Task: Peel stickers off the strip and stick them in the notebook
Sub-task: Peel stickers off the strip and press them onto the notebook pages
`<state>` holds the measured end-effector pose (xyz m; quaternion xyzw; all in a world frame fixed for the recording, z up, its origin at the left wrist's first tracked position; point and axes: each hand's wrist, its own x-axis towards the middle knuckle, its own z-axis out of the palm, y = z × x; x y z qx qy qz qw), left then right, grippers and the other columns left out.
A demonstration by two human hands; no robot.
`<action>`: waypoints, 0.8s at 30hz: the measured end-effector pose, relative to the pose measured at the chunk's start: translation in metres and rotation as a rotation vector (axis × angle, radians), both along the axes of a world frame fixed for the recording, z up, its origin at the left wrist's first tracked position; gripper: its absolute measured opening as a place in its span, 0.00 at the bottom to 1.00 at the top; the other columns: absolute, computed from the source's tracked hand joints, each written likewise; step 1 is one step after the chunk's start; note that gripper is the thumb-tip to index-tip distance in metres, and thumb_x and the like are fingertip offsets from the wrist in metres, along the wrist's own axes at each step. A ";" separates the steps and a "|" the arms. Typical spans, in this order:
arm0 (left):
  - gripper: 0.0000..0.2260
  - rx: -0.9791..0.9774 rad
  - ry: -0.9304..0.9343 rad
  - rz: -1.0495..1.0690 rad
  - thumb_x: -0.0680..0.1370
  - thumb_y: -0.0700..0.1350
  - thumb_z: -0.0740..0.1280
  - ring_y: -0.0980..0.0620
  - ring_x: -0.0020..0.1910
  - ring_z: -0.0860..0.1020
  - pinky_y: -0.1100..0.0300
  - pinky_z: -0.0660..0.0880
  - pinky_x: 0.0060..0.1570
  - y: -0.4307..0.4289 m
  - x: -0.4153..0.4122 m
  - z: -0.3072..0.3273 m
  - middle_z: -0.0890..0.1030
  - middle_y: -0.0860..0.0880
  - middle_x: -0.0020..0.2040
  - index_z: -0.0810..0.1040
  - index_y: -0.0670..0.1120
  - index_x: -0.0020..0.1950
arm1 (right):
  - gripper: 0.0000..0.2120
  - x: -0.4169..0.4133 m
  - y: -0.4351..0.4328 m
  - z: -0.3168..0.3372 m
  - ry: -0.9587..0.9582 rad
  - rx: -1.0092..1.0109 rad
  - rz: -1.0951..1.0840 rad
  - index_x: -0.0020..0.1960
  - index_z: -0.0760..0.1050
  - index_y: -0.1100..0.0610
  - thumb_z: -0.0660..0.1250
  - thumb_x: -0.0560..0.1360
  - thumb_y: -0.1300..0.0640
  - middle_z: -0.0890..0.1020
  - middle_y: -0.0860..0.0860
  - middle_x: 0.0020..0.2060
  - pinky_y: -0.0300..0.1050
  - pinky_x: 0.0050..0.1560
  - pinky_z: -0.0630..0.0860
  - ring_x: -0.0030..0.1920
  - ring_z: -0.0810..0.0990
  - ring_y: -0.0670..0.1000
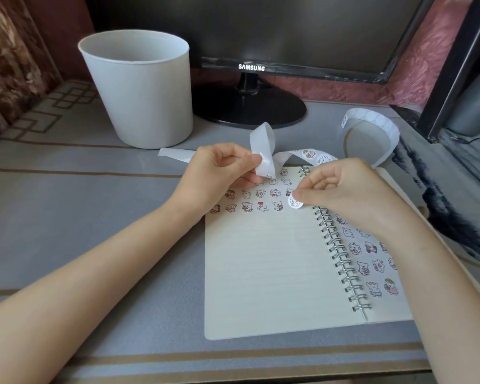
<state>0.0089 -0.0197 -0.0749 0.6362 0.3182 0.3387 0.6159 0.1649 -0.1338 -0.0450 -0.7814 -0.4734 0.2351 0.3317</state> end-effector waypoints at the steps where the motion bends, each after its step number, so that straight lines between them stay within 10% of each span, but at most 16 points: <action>1: 0.06 0.000 0.008 0.003 0.77 0.40 0.68 0.54 0.36 0.83 0.65 0.80 0.42 0.000 0.000 0.000 0.82 0.41 0.37 0.79 0.37 0.45 | 0.04 -0.001 0.000 0.000 -0.011 -0.003 -0.001 0.36 0.82 0.53 0.75 0.67 0.55 0.84 0.49 0.32 0.47 0.48 0.77 0.34 0.80 0.45; 24: 0.06 0.007 0.022 0.001 0.77 0.40 0.68 0.54 0.36 0.83 0.66 0.79 0.41 0.000 -0.001 -0.001 0.83 0.43 0.36 0.79 0.38 0.45 | 0.04 -0.001 0.001 -0.005 -0.091 -0.005 0.050 0.36 0.81 0.51 0.74 0.68 0.55 0.79 0.44 0.26 0.41 0.38 0.72 0.28 0.74 0.41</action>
